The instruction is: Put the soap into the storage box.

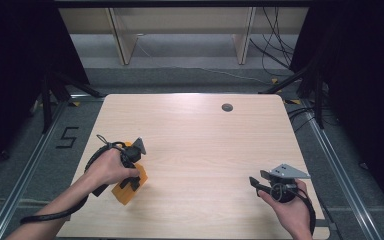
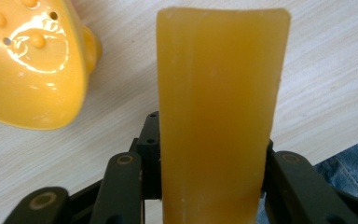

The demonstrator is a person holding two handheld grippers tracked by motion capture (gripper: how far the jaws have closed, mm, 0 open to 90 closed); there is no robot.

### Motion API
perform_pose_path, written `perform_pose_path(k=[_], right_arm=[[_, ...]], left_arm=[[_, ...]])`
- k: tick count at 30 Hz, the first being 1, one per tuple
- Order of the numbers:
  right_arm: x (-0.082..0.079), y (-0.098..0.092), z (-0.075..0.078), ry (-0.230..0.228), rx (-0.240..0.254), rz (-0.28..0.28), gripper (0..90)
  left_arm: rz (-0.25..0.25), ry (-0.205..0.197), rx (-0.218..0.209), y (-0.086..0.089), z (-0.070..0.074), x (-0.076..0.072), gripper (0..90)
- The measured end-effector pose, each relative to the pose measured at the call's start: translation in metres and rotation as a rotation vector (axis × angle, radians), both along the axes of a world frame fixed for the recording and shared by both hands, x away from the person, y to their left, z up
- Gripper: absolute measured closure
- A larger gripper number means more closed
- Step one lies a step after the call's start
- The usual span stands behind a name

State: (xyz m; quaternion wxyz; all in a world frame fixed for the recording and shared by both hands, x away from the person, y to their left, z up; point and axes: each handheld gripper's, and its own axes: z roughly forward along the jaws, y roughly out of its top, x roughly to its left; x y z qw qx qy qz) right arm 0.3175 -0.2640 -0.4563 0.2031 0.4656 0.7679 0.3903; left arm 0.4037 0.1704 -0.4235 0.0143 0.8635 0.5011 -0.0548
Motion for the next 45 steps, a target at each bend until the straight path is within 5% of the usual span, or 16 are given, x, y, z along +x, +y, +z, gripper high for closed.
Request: perform_pose_path(k=[12, 45], right_arm=[[0.001, -0.001, -0.001, -0.011, -0.014, -0.002, 51.2], [0.001, 0.000, -0.001, -0.008, -0.012, 0.003, 51.2]], left_arm=[[0.024, 0.018, 0.005, 0.002, 0.001, 0.006, 60.5], [0.096, -0.016, -0.014, 0.013, 0.020, 0.029, 60.4]])
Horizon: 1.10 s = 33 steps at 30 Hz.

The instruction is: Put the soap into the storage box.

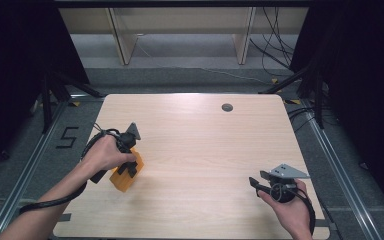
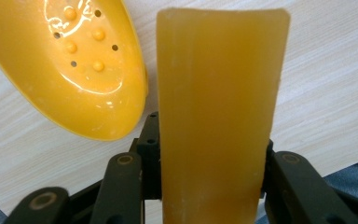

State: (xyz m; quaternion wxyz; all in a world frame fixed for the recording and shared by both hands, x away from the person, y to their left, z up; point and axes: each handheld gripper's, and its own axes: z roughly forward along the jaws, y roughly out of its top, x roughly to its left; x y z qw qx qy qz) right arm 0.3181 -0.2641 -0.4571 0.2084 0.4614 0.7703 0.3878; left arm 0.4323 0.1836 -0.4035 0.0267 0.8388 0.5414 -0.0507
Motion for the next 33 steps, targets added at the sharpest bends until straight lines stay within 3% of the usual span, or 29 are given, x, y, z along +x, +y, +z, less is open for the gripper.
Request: perform_pose_path(k=[18, 19, 20, 22, 24, 27, 28, 33], right_arm=[[0.000, 0.000, 0.000, -0.002, 0.001, 0.000, 51.2], [0.000, 0.000, 0.000, -0.002, 0.000, 0.000, 51.2], [0.000, 0.000, 0.000, -0.002, 0.000, 0.000, 51.2], [0.000, 0.000, 0.000, -0.001, 0.000, 0.000, 51.2], [0.000, 0.001, 0.000, 0.016, 0.013, 0.002, 51.2], [0.000, 0.001, 0.000, 0.015, 0.012, 0.002, 51.2], [0.000, 0.000, 0.000, -0.002, 0.001, 0.000, 51.2], [0.000, 0.001, 0.000, 0.015, 0.012, 0.004, 51.2]], left_arm=[[0.042, -0.022, -0.019, 0.008, 0.011, 0.013, 60.5], [0.017, -0.026, -0.009, 0.010, 0.012, 0.016, 60.5], [0.046, -0.025, -0.019, 0.009, 0.013, 0.015, 60.4], [0.046, -0.031, -0.019, 0.011, 0.015, 0.018, 60.4], [0.006, -0.038, -0.020, 0.016, 0.016, 0.022, 60.5], [0.010, -0.039, -0.015, 0.018, 0.016, 0.024, 60.5], [0.020, -0.038, -0.011, 0.020, 0.016, 0.027, 60.5], [0.047, -0.038, -0.015, 0.024, 0.014, 0.032, 60.5]])
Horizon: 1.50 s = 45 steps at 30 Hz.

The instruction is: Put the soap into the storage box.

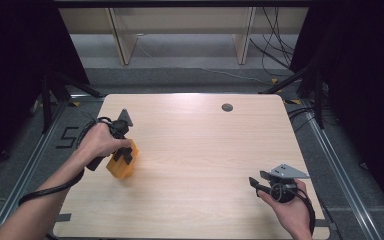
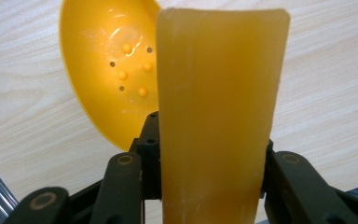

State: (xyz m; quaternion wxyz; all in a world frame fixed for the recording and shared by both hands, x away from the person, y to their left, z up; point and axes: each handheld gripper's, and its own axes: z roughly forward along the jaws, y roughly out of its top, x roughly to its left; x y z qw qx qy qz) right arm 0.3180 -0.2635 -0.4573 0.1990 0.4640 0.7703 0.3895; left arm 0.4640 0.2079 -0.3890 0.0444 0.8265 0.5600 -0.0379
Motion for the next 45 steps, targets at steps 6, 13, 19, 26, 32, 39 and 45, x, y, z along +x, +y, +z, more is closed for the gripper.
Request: perform_pose_path(k=[6, 13, 19, 26, 32, 39, 45], right_arm=[[-0.002, 0.002, 0.000, 0.021, 0.012, -0.021, 51.2], [0.000, 0.000, 0.000, -0.001, -0.003, -0.002, 51.2], [0.000, -0.001, 0.000, -0.011, -0.008, -0.003, 51.2], [0.001, 0.000, 0.000, -0.015, -0.016, 0.002, 51.1], [0.000, 0.000, 0.000, -0.002, -0.004, 0.004, 51.1], [0.001, 0.001, -0.001, -0.017, -0.006, 0.005, 51.0], [0.000, 0.003, -0.001, 0.006, -0.002, 0.000, 50.9]], left_arm=[[0.042, 0.011, 0.000, 0.004, 0.002, 0.007, 60.5], [0.105, 0.023, 0.035, 0.010, 0.000, 0.017, 60.4], [0.151, 0.025, 0.043, 0.017, -0.008, 0.025, 60.4], [0.172, 0.053, 0.056, 0.020, -0.012, 0.030, 60.4], [0.199, 0.024, 0.048, 0.019, -0.019, 0.030, 60.4], [0.189, 0.023, 0.052, 0.016, -0.026, 0.031, 60.3], [0.193, 0.018, 0.048, 0.016, -0.038, 0.030, 60.2]])
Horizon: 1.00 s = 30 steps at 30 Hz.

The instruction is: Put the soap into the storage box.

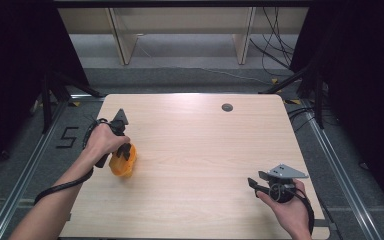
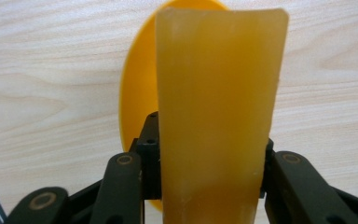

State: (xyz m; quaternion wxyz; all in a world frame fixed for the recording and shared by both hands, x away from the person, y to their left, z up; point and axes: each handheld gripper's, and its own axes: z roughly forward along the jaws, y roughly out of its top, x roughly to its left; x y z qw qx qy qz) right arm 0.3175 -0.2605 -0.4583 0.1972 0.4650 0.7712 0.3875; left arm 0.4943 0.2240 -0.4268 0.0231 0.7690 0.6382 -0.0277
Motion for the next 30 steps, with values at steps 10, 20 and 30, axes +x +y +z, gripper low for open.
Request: perform_pose_path(k=[10, 20, 30], right_arm=[[0.001, 0.000, -0.001, -0.005, -0.014, 0.015, 50.7], [0.001, 0.000, -0.002, -0.001, -0.006, 0.021, 50.3], [-0.001, 0.003, -0.002, 0.029, 0.017, 0.006, 50.2]], left_arm=[[-0.051, 0.002, -0.016, 0.002, 0.005, -0.002, 49.6], [-0.047, -0.050, -0.036, 0.003, 0.016, -0.008, 41.6], [-0.051, -0.102, -0.069, 0.008, 0.024, -0.019, 37.5]])
